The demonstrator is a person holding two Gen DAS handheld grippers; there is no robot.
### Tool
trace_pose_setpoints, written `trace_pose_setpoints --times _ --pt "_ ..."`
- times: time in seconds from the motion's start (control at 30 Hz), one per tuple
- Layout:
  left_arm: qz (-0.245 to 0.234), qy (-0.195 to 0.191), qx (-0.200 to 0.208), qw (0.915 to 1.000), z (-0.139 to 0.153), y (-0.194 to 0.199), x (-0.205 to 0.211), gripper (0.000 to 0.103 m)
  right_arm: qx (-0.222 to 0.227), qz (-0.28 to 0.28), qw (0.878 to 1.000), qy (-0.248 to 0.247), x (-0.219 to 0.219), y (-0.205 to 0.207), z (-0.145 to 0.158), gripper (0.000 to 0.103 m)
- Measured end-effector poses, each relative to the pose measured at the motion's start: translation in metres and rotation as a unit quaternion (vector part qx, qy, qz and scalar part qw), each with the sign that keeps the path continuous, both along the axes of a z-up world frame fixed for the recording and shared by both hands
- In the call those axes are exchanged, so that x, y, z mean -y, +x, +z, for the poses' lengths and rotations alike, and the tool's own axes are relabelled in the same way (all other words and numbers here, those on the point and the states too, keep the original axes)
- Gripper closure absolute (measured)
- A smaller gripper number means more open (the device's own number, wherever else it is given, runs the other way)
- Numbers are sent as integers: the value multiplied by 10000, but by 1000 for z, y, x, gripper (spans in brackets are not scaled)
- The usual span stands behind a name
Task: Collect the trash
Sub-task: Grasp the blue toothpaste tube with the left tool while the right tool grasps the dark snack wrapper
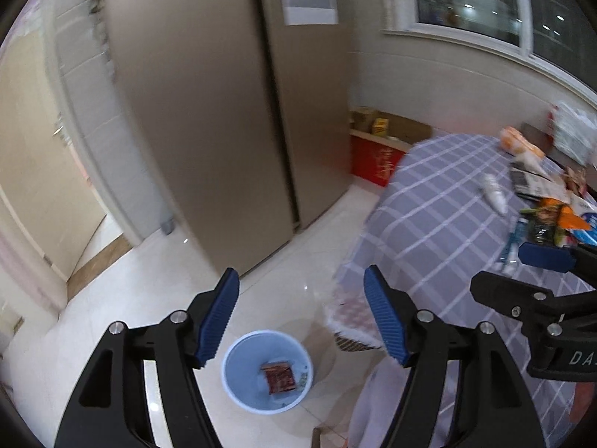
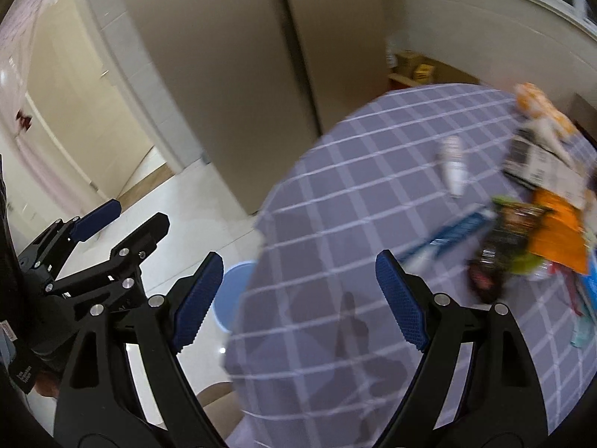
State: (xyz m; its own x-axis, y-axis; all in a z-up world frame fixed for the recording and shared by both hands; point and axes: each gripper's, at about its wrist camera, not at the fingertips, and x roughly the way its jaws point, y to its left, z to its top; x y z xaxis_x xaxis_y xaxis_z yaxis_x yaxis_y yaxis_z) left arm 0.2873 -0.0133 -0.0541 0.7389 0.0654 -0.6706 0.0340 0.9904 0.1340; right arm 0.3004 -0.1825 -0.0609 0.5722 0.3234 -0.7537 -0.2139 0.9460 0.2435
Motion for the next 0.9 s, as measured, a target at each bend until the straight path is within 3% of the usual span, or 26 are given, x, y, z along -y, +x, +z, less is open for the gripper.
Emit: trace_pose_setpoints --times 0.4,0.77,0.87,0.9 --pt "-1223 -33 -302 9920 -10 22 110 35 5 -1074 9942 -43 105 -16 4 21" --pt "-1817 23 -629 9813 -28 38 165 36 -96 -1552 9878 -66 151 -29 0 21" --pt "-1931 32 -738 9784 -34 43 170 46 -135 -1598 9870 -94 155 -30 -2 21" --pt "-1977 32 -797 9770 -37 45 172 54 -152 -1605 9869 -96 157 -29 -4 21"
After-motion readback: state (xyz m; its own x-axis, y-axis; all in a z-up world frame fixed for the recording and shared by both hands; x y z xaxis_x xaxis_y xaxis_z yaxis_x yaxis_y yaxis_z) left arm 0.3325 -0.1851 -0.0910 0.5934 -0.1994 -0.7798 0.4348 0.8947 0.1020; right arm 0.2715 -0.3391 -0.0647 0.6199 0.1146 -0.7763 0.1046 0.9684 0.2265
